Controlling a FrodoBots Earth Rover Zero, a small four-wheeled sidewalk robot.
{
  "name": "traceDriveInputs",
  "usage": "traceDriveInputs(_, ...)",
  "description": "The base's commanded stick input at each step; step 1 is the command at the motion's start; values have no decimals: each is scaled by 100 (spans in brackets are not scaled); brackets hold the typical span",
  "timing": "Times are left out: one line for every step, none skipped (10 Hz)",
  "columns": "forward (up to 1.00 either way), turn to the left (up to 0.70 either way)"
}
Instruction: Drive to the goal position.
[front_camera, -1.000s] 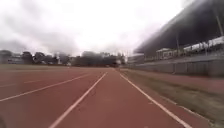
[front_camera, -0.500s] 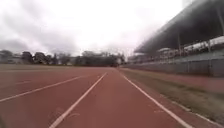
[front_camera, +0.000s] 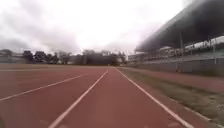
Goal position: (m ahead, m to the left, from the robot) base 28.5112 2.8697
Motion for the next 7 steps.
traceDriveInputs(70,-23)
traceDriveInputs(70,-23)
traceDriveInputs(70,-23)
traceDriveInputs(70,-16)
traceDriveInputs(70,-5)
traceDriveInputs(70,0)
traceDriveInputs(70,0)
